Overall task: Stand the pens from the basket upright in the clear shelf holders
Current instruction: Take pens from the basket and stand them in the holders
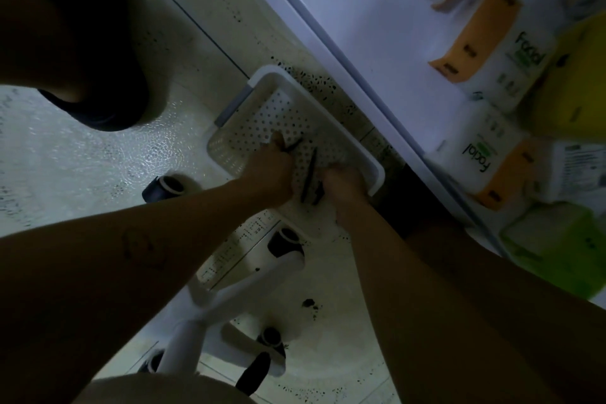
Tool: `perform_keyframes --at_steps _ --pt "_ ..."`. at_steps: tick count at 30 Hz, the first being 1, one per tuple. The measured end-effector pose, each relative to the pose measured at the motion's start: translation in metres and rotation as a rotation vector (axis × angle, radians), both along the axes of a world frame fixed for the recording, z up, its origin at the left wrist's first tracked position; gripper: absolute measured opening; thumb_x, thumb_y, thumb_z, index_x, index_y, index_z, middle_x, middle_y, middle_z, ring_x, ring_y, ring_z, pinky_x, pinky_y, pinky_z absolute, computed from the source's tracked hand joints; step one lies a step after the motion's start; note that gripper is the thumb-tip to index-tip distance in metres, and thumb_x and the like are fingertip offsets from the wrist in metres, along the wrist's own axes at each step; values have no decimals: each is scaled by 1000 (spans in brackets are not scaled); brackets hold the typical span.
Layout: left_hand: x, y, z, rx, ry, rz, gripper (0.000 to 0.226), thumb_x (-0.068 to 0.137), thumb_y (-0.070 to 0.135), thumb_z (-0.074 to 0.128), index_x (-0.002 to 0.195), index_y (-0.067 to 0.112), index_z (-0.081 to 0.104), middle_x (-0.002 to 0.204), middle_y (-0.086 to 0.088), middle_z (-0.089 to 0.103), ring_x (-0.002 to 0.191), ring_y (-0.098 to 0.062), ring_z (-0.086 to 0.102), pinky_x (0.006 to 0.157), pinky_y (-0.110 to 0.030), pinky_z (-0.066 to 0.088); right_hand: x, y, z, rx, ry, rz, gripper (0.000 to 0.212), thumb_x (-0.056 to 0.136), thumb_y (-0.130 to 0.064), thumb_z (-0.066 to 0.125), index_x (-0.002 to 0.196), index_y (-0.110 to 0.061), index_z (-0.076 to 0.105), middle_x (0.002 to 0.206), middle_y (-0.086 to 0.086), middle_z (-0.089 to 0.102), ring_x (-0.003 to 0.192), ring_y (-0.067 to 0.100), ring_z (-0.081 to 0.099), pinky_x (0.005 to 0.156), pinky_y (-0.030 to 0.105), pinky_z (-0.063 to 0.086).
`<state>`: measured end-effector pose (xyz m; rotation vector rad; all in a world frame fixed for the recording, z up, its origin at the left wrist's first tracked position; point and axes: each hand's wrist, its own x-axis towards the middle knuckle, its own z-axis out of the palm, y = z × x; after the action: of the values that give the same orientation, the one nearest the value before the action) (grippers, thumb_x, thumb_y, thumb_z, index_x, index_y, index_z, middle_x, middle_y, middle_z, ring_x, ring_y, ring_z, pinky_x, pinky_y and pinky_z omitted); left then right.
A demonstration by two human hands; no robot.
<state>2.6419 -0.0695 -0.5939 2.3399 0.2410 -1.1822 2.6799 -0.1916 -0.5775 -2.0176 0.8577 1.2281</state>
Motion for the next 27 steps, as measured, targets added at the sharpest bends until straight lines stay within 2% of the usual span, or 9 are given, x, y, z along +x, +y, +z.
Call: perform_keyframes --at_steps 2,6,8,12,15,19,21,23,27 --pt "1 5 4 -17 -16 76 49 88 8 62 134 -2 48 138 -18 37 115 -30 48 89 -27 43 -1 -2 2 -12 -25 -11 28 95 -10 48 67 -9 50 70 2 48 74 20 48 73 32 42" --pt "11 12 23 -114 -33 303 23 89 10 64 109 0 64 117 -13 58 100 -22 56 77 -22 41 -2 -4 17 47 -112 -65 14 93 -12 60 97 -1 68 87 6 59 84 22 56 73 35 51" --pt "13 16 32 -139 -77 362 19 89 14 65 103 1 62 109 -12 63 97 -20 58 75 -22 39 -3 -6 21 38 -135 -49 7 88 -12 66 86 -6 69 92 8 64 89 25 62 73 38 56" --pt "16 21 47 -213 -30 439 41 86 14 68 119 6 46 111 -15 61 99 -29 62 76 -31 51 -5 -5 34 25 -177 -26 20 82 -4 69 69 -18 66 91 9 69 90 32 67 78 49 59" --pt "17 24 64 -287 97 483 66 82 6 70 136 9 32 123 -18 53 105 -35 60 84 -47 56 -8 -3 48 34 -209 16 13 74 -7 69 82 -17 64 93 7 68 88 29 67 76 50 59" --pt "17 31 90 -400 129 557 75 86 3 63 147 19 23 129 -19 52 111 -37 57 87 -51 54 -11 6 73 54 -320 68 32 74 -11 65 103 -18 58 101 4 64 91 23 63 79 46 58" --pt "16 35 107 -461 117 585 70 90 3 55 150 21 22 127 -19 53 107 -35 59 83 -48 57 -12 14 93 86 -366 100 39 83 -4 60 118 -22 55 104 -2 60 96 19 59 81 36 55" --pt "15 39 128 -514 68 605 57 93 1 47 146 18 32 118 -17 56 96 -30 61 77 -42 58 -12 20 107 114 -393 140 41 87 -3 55 122 -24 55 106 -2 60 95 19 59 76 30 51" --pt "12 43 162 -495 -105 646 39 99 10 37 133 21 52 83 -5 58 62 -16 48 49 -23 39 -14 37 143 160 -545 146 22 92 -12 54 99 -32 55 102 -2 63 93 25 65 83 42 55"
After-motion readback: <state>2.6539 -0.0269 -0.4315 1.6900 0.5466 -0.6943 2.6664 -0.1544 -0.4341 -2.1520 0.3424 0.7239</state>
